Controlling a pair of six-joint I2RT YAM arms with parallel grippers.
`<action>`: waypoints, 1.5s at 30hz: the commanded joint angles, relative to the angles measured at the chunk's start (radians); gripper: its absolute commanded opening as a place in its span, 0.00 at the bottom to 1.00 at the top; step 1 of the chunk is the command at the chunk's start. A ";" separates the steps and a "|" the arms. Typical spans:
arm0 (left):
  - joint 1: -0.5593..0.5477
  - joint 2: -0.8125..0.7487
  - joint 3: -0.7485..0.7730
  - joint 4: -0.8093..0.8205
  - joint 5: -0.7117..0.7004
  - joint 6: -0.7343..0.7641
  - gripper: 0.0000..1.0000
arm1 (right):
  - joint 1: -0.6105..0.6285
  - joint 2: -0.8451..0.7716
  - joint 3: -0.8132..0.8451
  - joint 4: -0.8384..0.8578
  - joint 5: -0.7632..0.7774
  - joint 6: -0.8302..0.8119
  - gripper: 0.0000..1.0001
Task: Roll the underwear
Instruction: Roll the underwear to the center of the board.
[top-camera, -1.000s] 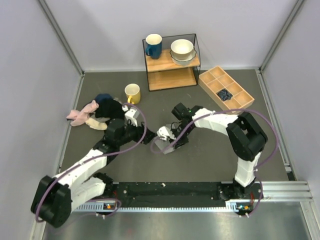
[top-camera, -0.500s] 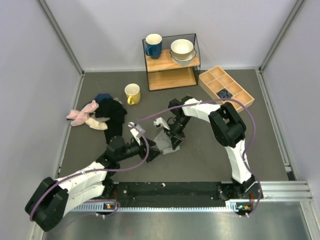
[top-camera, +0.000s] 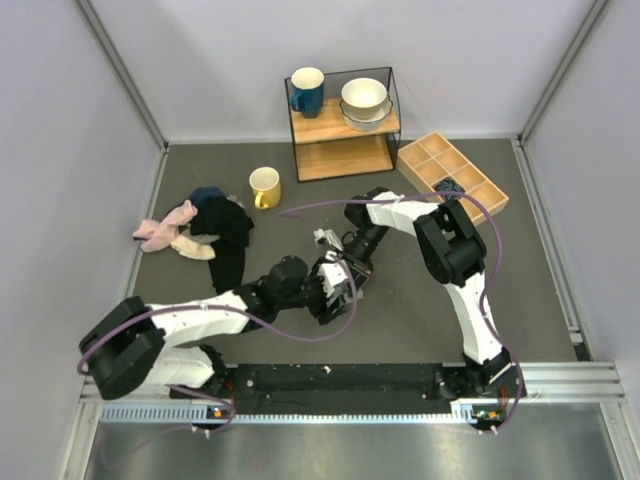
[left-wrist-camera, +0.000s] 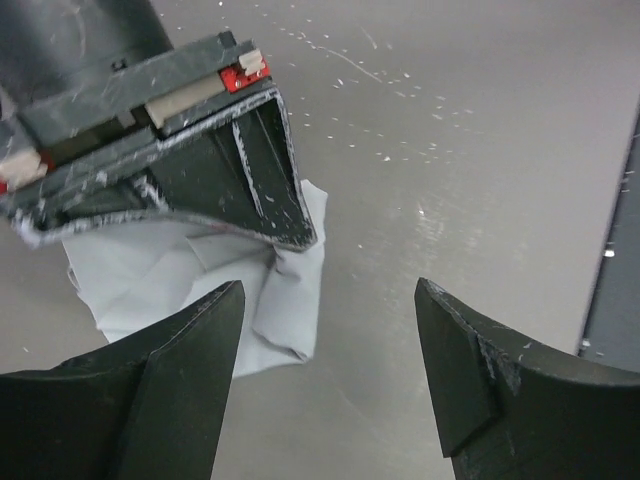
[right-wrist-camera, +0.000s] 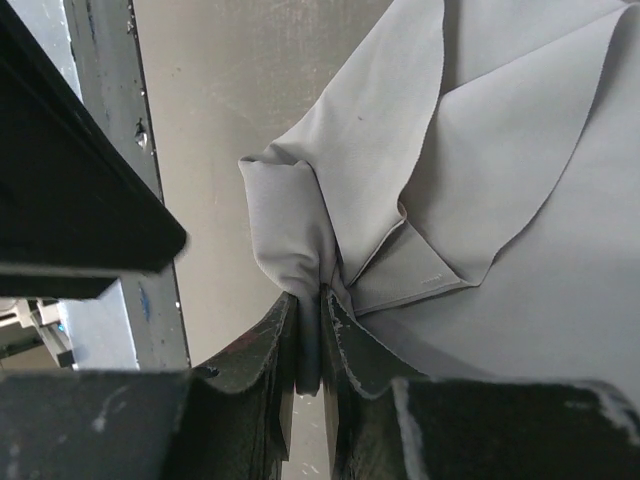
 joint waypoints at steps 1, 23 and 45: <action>-0.052 0.118 0.131 -0.123 -0.106 0.162 0.74 | -0.014 0.031 0.033 -0.013 0.014 -0.002 0.15; -0.090 0.452 0.403 -0.376 -0.191 0.095 0.00 | -0.058 0.034 0.056 -0.056 0.001 -0.022 0.20; 0.272 0.748 0.595 -0.561 0.544 -0.186 0.00 | -0.311 -0.572 -0.291 0.105 -0.243 -0.507 0.40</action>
